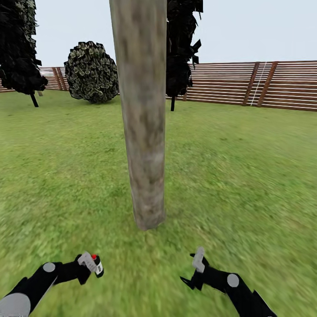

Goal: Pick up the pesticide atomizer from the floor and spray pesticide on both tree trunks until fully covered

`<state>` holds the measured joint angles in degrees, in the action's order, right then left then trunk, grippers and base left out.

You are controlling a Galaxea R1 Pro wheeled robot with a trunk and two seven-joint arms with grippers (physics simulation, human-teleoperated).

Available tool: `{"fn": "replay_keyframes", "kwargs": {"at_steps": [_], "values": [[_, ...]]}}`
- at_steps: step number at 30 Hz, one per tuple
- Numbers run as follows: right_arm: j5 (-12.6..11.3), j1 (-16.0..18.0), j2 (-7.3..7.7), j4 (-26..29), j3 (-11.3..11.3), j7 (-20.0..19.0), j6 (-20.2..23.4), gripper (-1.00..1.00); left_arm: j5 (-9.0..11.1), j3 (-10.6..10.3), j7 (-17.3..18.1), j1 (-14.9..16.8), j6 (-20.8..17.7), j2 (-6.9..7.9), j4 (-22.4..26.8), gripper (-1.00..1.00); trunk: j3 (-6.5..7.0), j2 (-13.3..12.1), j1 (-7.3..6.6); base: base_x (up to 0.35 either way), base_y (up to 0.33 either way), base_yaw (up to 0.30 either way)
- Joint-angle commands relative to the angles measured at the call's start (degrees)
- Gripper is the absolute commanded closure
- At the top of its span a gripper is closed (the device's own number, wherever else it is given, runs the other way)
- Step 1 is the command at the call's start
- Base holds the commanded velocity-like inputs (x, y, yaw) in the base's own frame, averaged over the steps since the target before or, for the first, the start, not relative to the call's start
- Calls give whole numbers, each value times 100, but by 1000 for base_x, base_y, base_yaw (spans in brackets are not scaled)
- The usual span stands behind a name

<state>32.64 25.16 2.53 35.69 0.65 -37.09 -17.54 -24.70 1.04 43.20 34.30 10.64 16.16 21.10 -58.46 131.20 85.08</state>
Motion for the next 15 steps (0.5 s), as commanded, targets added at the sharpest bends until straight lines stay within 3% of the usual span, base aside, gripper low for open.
{"fn": "replay_keyframes", "kwargs": {"at_steps": [1, 4, 6, 7, 10, 15], "values": [[0, 2, -4, 139, 2, -197, 99, -100, -109, -1, 232, 9, -77, -4, 89, 100, 0, 0, 0, 0, 0, 0], [1, 11, -27, 458, 9, -626, 384, -100, -370, -5, 814, 19, -238, 4, 404, 100, 0, 0, 0, 0, 0, 0], [6, 26, -113, 710, 13, -1094, 725, -100, -678, -7, 1303, 22, -490, -4, 761, 100, 0, 0, 0, 0, 0, 0], [8, 28, -133, 744, 13, -1179, 778, -100, -746, -7, 1376, 22, -556, -7, 818, 100, 0, 0, 0, 0, 0, 0], [74, 39, -234, 853, 14, -1476, 952, -100, -1203, -1, 1636, 23, -893, -29, 1071, 100, 0, 0, 0, 0, 0, 0], [148, 42, -337, 880, 15, -1557, 1005, -100, -1483, -12, 1804, 19, -979, -128, 1163, 100, 0, 0, 0, 0, 0, 0]]}}
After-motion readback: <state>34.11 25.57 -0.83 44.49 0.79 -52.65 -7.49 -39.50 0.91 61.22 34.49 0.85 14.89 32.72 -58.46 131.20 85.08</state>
